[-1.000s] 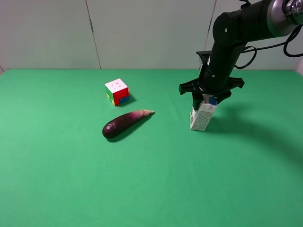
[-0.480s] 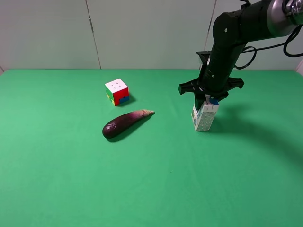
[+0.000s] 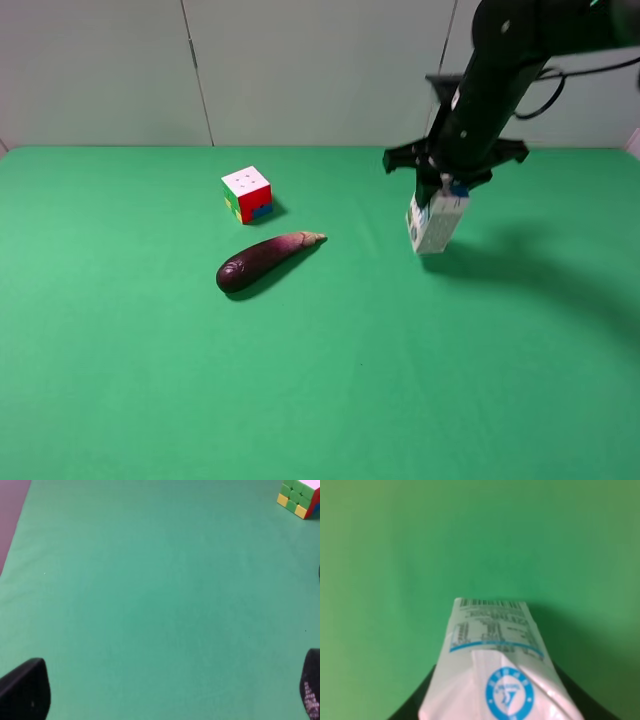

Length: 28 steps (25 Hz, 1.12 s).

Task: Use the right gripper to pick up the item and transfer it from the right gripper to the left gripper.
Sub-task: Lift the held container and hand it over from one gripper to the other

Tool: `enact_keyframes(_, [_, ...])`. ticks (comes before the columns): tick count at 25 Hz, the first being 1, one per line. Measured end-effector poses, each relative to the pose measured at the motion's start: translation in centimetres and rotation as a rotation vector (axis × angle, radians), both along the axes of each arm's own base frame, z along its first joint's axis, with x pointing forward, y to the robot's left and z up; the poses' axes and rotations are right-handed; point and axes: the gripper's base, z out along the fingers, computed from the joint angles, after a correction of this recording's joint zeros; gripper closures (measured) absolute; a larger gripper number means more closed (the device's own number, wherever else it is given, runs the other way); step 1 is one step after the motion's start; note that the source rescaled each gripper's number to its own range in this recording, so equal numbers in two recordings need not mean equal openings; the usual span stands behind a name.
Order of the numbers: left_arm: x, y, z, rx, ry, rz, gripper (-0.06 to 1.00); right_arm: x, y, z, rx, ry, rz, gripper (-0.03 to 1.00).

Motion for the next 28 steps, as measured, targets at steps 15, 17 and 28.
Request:
enact_keyframes(15, [0.0, 0.0, 0.0, 0.000, 0.000, 0.000, -0.06, -4.0, -0.7, 8.6, 0.178, -0.144, -0.002, 0.97])
enact_keyframes(17, [0.0, 0.0, 0.0, 0.000, 0.000, 0.000, -0.06, -4.4, -0.5, 8.5, 0.181, -0.113, 0.056, 0.97])
enact_keyframes(28, [0.0, 0.0, 0.0, -0.004, 0.000, -0.003, -0.04, -5.9, 2.1, 9.3, 0.396, -0.078, 0.397, 0.97])
